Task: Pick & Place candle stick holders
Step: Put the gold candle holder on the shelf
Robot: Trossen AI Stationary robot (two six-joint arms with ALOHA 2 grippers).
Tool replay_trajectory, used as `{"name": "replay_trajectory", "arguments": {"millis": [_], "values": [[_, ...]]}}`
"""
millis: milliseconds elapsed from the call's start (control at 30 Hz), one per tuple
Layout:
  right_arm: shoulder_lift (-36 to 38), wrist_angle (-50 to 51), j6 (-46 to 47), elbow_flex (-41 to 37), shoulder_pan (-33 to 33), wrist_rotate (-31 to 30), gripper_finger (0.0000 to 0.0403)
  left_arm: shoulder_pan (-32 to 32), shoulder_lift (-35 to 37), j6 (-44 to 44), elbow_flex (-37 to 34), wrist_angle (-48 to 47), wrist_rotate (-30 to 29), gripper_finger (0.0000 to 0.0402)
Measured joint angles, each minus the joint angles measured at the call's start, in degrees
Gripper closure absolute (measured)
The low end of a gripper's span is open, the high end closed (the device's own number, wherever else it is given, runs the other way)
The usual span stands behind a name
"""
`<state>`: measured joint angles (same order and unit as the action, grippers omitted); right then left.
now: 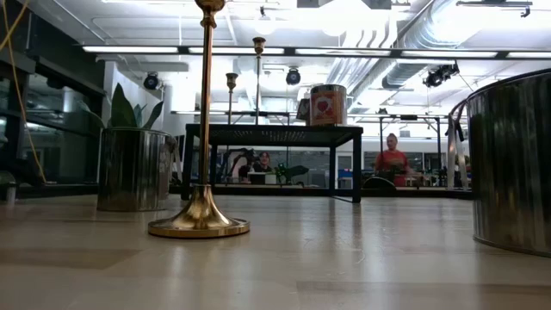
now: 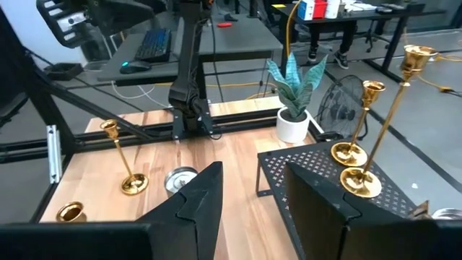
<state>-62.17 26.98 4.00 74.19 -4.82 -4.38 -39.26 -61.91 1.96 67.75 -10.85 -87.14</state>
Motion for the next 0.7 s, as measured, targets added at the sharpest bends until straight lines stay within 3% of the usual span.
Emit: {"name": "replay_trajectory", "arguments": {"millis": [133,300,500,700], "values": [[0.0,0.0,0.0,0.0,0.0,1.0,0.0263,-1.7,0.0,7.9,0.0,-2.7,5.8,0.0293],[0.0,0.2,0.0,0.0,0.0,1.8,0.0263,-1.6,0.0,22.9,0.0,-11.0,23.9,0.0293],[0.0,1.3,-0.4,0.0,0.0,1.8,0.0263,-1.6,-0.2,44.1,0.0,-24.5,40.7,0.0293],[0.0,1.5,-1.3,0.0,0.0,3.7,0.0263,-1.6,-0.2,53.5,0.0,-32.7,57.6,0.0293]]}}
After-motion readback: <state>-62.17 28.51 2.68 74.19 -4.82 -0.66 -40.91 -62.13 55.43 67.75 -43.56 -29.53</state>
